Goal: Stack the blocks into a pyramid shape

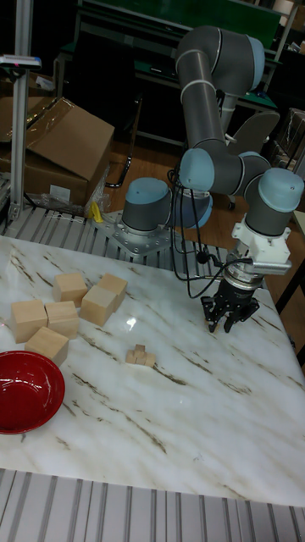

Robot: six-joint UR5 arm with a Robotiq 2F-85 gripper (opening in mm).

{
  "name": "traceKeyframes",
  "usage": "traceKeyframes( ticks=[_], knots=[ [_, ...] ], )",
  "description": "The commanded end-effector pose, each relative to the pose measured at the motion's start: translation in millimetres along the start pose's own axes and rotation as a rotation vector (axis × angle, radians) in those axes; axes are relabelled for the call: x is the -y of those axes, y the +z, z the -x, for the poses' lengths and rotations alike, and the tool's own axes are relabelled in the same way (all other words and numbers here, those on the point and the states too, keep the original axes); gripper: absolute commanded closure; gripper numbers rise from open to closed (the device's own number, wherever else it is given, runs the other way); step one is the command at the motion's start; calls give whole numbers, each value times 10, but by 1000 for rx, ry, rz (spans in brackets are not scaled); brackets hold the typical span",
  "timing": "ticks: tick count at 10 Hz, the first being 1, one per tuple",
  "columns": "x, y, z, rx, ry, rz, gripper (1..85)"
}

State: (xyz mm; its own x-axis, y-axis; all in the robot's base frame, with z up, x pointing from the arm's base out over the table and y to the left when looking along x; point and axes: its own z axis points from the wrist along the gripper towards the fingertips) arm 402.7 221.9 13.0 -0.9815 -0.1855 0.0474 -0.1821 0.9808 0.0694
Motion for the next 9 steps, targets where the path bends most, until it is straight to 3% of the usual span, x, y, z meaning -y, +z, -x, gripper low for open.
traceKeyframes(
  ticks=[1,3,6,9],
  knots=[
    [-57,29,-33,-12,-177,-4,443],
    [-46,9,-25,-15,-322,-19,433],
    [200,-36,-25,-43,-543,-115,433],
    [59,-21,48,-4,-593,-93,477]
  ],
)
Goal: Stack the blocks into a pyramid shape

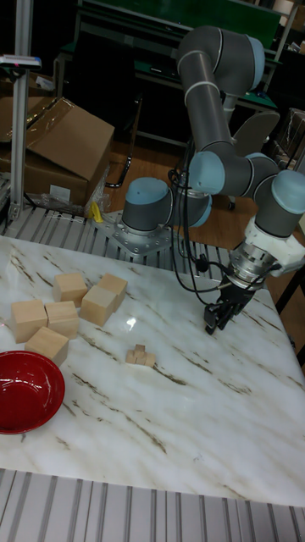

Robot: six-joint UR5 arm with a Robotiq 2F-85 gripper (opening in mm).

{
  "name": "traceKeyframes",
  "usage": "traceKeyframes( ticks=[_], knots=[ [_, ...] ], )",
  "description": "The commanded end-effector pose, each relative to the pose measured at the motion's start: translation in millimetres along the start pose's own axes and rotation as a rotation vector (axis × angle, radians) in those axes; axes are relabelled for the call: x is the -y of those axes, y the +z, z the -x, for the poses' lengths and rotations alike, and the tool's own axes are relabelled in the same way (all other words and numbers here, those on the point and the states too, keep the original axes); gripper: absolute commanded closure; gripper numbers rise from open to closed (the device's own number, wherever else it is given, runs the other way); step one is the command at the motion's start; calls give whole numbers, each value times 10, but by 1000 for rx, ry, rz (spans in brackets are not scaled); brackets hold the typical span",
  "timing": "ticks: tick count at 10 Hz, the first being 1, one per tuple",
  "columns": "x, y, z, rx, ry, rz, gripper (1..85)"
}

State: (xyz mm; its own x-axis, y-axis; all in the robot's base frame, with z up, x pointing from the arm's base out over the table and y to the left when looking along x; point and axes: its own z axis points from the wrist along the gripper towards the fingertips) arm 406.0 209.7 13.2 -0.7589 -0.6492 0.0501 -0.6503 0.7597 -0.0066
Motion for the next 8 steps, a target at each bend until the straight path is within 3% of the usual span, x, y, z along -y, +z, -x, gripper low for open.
traceKeyframes(
  ticks=[1,3,8],
  knots=[
    [-62,-18,79,21,-84,-4,487],
    [-135,-14,105,30,-128,16,483],
    [-65,21,90,36,-159,-4,473]
  ],
)
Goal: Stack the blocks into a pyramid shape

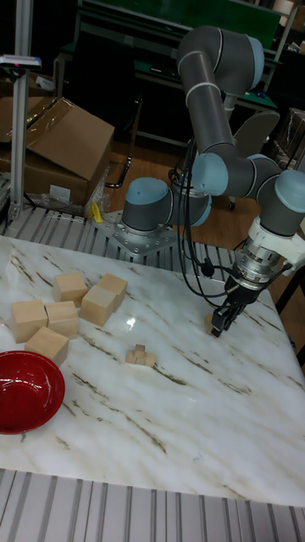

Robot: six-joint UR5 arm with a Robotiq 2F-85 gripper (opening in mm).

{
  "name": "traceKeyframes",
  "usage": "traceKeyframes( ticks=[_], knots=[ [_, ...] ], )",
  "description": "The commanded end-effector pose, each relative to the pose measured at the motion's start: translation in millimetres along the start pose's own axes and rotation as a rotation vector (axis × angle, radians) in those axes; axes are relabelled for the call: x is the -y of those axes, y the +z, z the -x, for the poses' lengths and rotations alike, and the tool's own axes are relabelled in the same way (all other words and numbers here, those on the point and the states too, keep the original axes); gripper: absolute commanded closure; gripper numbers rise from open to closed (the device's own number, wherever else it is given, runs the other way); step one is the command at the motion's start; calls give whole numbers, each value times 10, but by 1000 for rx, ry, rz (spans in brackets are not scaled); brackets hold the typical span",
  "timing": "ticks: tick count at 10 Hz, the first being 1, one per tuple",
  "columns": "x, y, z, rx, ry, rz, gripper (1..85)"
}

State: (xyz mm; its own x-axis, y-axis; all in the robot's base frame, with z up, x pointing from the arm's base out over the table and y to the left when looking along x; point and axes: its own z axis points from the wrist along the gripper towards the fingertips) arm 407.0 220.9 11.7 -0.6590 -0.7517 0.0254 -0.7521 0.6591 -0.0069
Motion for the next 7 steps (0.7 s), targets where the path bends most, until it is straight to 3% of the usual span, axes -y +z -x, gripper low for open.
traceKeyframes(
  ticks=[1,7],
  knots=[
    [43,32,-13,15,-22,-4,477],
    [83,62,-56,20,-36,-10,510]
  ],
)
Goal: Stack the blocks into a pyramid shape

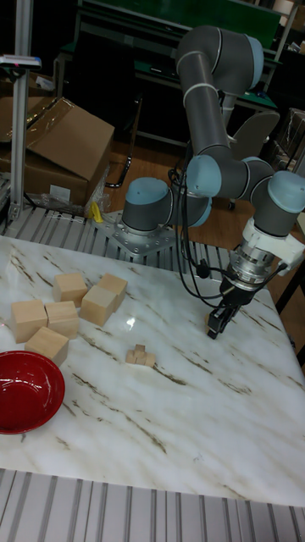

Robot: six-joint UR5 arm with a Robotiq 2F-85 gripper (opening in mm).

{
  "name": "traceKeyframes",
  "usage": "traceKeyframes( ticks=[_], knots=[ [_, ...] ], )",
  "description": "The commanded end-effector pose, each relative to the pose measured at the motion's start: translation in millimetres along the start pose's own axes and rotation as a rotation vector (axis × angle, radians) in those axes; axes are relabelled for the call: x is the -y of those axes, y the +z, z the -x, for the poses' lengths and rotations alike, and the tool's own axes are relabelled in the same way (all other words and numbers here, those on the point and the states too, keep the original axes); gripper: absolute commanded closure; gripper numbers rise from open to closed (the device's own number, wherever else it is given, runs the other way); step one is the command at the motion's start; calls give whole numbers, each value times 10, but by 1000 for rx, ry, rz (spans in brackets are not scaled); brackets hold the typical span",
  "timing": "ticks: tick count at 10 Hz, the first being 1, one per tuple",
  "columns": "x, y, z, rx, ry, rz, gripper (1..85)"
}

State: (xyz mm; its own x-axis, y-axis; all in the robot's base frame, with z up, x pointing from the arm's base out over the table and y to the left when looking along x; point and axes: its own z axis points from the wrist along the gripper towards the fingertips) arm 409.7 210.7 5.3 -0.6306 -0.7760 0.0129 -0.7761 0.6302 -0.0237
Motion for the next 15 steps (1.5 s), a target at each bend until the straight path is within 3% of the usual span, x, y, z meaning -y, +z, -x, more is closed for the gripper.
traceKeyframes(
  ticks=[1,3,7,10,15],
  knots=[
    [-10,-17,2,9,3,10,510],
    [-7,-32,11,13,12,7,540],
    [16,-46,43,26,26,-2,693],
    [62,-66,65,31,6,-22,723],
    [9,-71,12,47,-92,12,537]
  ],
)
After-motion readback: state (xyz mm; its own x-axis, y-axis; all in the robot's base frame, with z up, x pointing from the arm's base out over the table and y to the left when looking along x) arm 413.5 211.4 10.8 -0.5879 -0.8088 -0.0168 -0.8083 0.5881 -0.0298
